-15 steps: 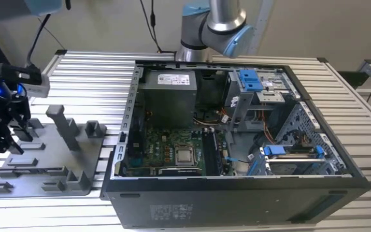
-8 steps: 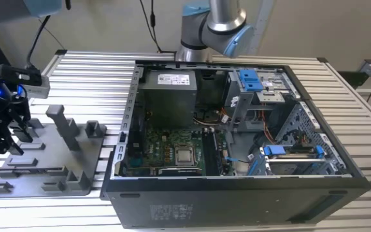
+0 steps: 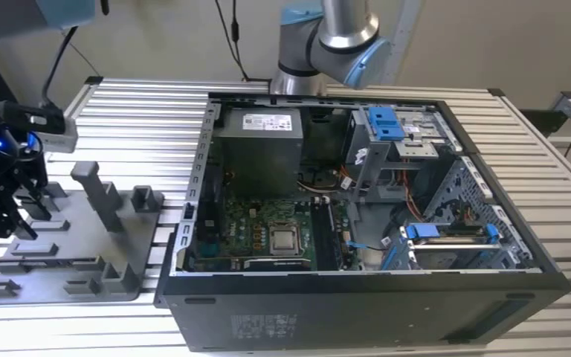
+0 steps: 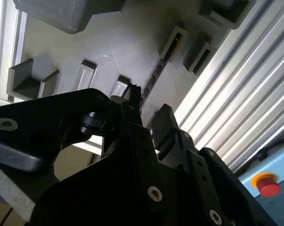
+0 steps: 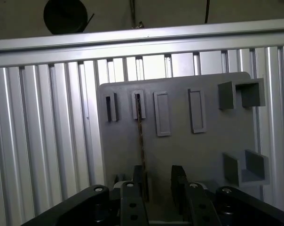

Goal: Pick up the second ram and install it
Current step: 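Pick up the second ram and move it above second insertion slot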

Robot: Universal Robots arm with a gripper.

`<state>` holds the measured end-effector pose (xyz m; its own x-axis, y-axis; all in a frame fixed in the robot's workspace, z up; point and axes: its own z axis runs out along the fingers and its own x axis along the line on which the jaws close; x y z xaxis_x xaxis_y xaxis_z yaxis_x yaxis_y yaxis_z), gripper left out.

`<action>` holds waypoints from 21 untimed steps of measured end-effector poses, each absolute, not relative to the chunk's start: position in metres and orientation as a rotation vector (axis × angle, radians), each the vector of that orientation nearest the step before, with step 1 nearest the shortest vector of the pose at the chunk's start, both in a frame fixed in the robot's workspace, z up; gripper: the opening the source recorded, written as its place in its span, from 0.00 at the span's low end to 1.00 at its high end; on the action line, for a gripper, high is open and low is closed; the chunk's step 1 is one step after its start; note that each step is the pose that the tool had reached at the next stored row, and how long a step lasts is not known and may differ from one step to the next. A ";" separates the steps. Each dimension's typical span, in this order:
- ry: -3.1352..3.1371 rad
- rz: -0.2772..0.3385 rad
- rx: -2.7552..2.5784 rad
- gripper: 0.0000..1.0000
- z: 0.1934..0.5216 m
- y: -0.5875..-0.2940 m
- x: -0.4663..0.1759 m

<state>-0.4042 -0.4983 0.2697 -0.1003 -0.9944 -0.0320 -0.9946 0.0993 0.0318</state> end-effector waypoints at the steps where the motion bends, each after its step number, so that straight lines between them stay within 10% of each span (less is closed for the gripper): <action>1: 2.327 0.071 -2.105 0.38 0.269 -0.498 -0.404; 21: 2.327 0.071 -2.106 0.38 0.255 -0.500 -0.404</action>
<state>-0.4042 -0.4995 0.2554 -0.1002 -0.9945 -0.0318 -0.9946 0.0992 0.0319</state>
